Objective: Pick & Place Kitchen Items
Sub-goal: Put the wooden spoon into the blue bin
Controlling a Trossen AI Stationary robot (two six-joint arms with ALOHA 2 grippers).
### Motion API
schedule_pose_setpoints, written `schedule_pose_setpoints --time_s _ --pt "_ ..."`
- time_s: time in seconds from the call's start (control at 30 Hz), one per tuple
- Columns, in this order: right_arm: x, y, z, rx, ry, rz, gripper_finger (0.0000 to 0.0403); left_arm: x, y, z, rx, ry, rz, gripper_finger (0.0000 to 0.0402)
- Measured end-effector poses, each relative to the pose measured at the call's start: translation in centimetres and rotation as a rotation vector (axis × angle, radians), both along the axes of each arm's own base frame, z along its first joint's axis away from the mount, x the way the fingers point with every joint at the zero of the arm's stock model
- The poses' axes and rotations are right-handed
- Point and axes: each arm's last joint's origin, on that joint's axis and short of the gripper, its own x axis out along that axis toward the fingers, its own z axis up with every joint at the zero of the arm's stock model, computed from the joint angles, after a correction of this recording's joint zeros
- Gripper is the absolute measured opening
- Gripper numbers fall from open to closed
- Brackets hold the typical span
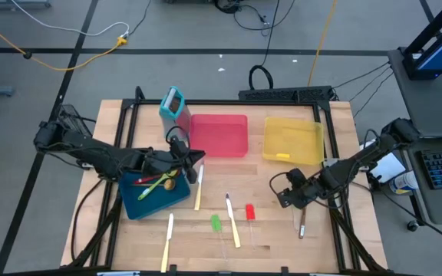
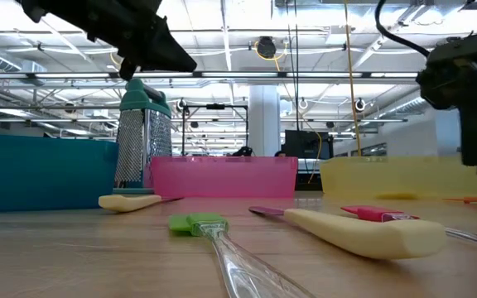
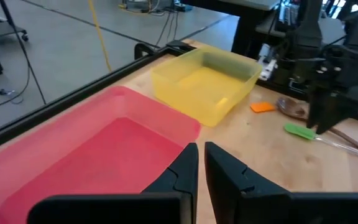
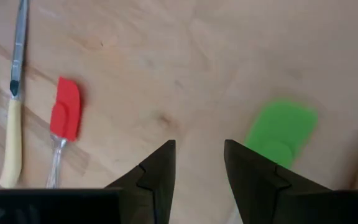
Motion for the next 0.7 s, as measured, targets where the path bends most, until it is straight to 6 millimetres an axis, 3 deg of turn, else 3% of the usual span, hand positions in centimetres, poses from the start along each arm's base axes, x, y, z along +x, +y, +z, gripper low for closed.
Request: schedule_pose_setpoints --time_s 0.37,0.7 --pt "-2.2 2.2 -0.3 0.175 0.160 -0.100 0.0092 0.1 1.7 0.0 0.057 0.028 0.048 0.0031" --pt "-4.4 2.4 -0.7 0.144 0.313 -0.290 0.0091 0.1 2.3 0.0 0.035 0.020 0.078 0.0031"
